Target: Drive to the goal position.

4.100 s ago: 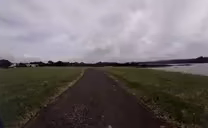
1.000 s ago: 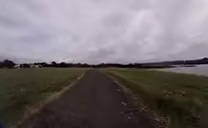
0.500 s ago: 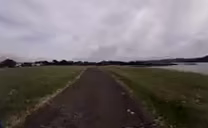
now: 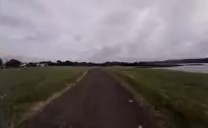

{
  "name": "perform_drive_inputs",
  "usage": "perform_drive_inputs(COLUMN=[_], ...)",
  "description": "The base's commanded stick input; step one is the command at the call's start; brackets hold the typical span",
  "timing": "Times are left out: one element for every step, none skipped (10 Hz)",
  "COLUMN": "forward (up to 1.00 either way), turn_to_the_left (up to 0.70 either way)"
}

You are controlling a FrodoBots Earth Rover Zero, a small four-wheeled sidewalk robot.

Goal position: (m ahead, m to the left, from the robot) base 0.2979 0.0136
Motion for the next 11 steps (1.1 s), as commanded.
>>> perform_drive_inputs(forward=[0.70, 0.70, 0.70, 0.70, 0.70, 0.70, 0.70, 0.70, 0.70, 0.70, 0.70], turn_to_the_left=[0.00, 0.00, 0.00, 0.00, 0.00, 0.00, 0.00, 0.00, 0.00, 0.00, 0.00])
